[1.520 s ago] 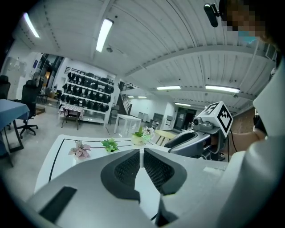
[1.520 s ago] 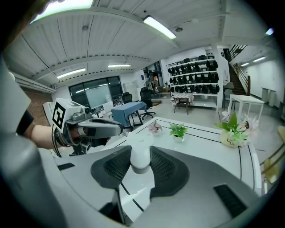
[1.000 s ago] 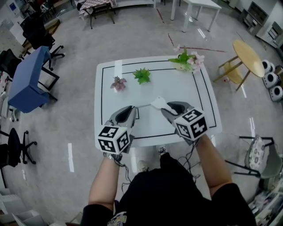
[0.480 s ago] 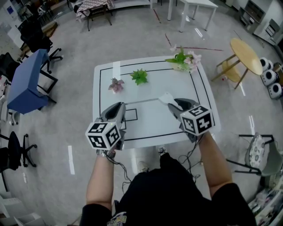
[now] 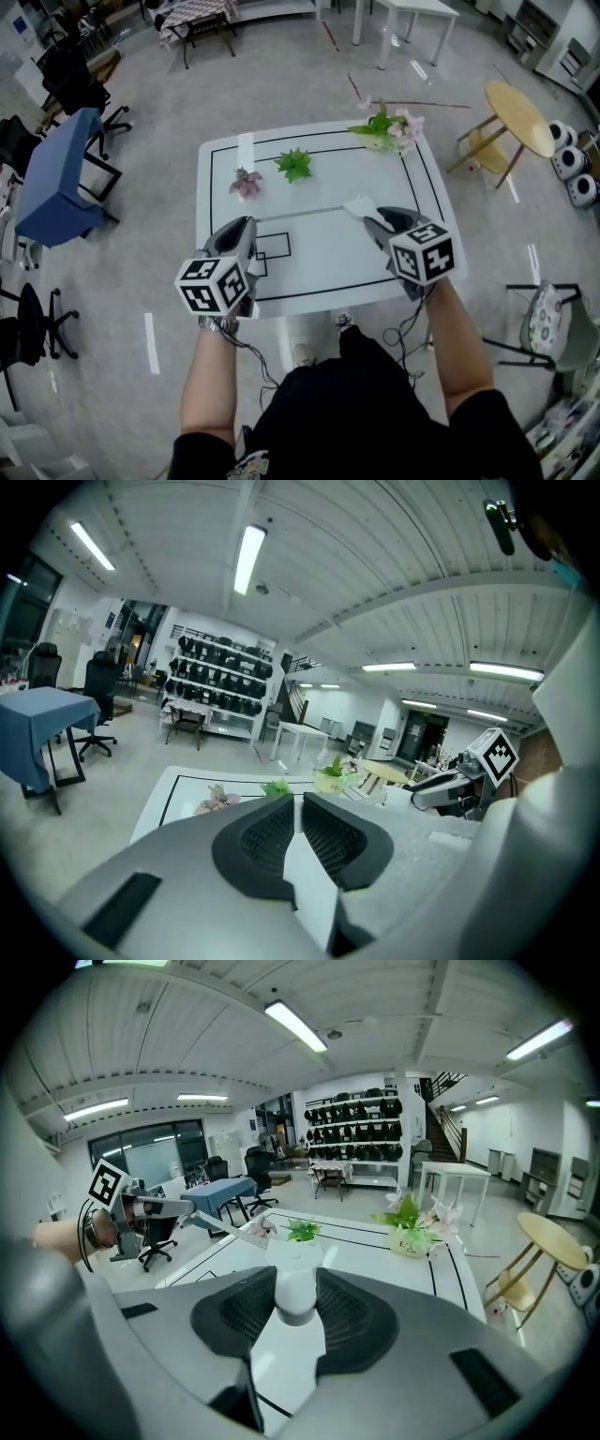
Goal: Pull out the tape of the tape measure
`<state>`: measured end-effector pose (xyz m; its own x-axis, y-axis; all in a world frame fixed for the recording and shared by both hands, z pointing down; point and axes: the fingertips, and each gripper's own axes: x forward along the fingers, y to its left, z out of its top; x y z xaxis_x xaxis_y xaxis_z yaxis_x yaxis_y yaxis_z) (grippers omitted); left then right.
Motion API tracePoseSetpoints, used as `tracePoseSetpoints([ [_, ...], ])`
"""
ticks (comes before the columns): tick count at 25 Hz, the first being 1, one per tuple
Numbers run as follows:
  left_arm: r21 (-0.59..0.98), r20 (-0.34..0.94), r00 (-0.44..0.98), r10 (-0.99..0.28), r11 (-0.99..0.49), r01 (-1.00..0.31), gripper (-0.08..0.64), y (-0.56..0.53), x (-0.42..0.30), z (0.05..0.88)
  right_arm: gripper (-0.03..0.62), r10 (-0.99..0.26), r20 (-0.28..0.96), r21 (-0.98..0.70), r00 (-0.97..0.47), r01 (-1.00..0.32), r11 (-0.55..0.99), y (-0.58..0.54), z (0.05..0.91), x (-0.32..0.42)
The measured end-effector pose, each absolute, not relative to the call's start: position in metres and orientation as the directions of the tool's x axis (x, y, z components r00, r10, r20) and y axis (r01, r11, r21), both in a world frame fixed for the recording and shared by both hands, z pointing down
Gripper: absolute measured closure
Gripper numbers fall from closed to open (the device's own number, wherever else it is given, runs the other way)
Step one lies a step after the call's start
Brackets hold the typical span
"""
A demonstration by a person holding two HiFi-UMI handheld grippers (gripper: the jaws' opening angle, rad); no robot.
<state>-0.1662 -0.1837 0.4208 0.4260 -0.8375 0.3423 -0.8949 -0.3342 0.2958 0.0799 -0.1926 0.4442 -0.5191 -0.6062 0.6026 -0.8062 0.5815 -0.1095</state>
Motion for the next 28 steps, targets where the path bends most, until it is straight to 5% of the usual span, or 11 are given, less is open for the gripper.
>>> tracePoseSetpoints([
  [28, 0.283, 0.393, 0.398, -0.829, -0.303, -0.91, 0.528, -0.205, -0.16, 0.448, 0.46, -0.638, 0.621, -0.089, -0.455, -0.85, 0.52, -0.206, 0.46, 0.116],
])
